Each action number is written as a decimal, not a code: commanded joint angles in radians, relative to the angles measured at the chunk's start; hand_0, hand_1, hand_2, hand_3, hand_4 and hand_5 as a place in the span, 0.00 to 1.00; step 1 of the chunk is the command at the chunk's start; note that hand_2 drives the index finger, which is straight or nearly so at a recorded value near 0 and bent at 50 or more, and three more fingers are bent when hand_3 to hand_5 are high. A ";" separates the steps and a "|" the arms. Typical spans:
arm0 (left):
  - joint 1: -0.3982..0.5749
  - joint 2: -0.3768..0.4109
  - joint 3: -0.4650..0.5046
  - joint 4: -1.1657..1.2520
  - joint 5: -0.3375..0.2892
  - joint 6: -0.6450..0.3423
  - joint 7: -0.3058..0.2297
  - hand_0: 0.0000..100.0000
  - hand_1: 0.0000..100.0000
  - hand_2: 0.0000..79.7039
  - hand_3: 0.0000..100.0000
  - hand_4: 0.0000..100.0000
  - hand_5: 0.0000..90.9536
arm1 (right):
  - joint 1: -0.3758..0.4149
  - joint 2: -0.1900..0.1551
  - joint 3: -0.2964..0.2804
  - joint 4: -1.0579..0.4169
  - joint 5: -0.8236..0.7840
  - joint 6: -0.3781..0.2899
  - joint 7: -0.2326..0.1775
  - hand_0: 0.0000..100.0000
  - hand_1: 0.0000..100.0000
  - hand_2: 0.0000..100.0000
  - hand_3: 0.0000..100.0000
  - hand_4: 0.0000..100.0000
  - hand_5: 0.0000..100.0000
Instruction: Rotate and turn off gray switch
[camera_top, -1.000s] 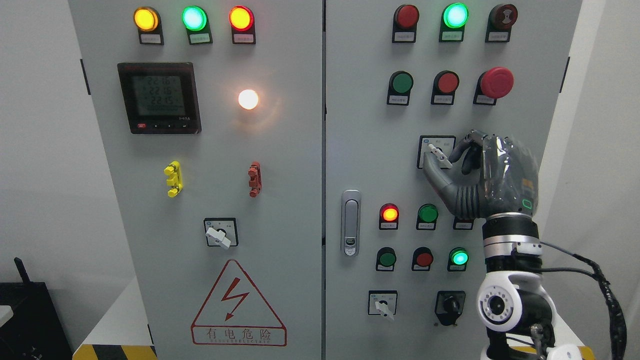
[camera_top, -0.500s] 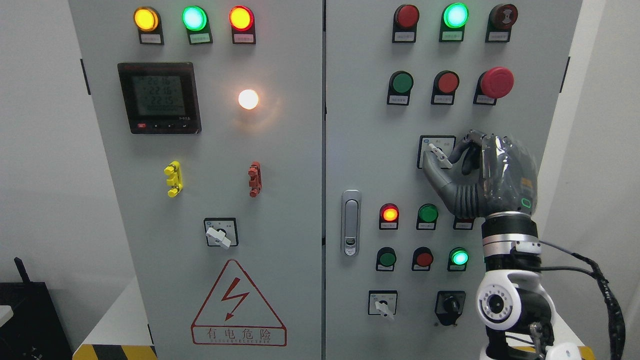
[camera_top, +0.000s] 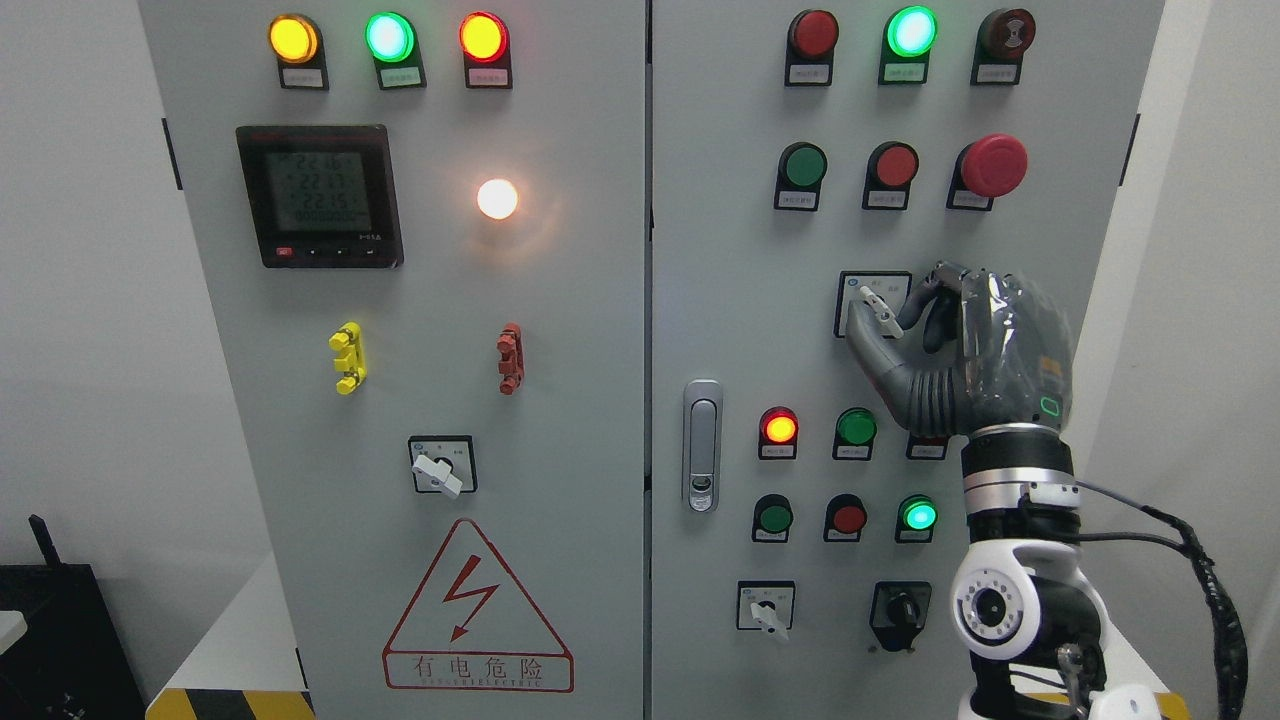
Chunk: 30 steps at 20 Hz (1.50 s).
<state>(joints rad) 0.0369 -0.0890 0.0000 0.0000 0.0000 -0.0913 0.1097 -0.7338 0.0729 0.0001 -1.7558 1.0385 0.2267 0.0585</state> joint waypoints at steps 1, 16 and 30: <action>0.001 0.000 0.032 0.023 -0.008 -0.001 0.001 0.12 0.39 0.00 0.00 0.00 0.00 | -0.001 0.002 0.000 0.007 0.000 0.000 0.000 0.45 0.43 0.73 0.96 0.88 1.00; 0.001 0.000 0.032 0.023 -0.008 0.001 -0.001 0.12 0.39 0.00 0.00 0.00 0.00 | -0.001 0.004 0.000 0.007 -0.003 0.000 0.000 0.49 0.41 0.76 0.99 0.89 1.00; 0.000 0.000 0.031 0.023 -0.008 0.001 -0.001 0.12 0.39 0.00 0.00 0.00 0.00 | -0.009 0.004 0.009 0.015 -0.006 -0.001 0.001 0.53 0.36 0.77 1.00 0.89 1.00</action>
<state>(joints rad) 0.0370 -0.0890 0.0000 0.0000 0.0000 -0.0913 0.1097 -0.7410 0.0764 0.0075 -1.7458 1.0330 0.2237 0.0561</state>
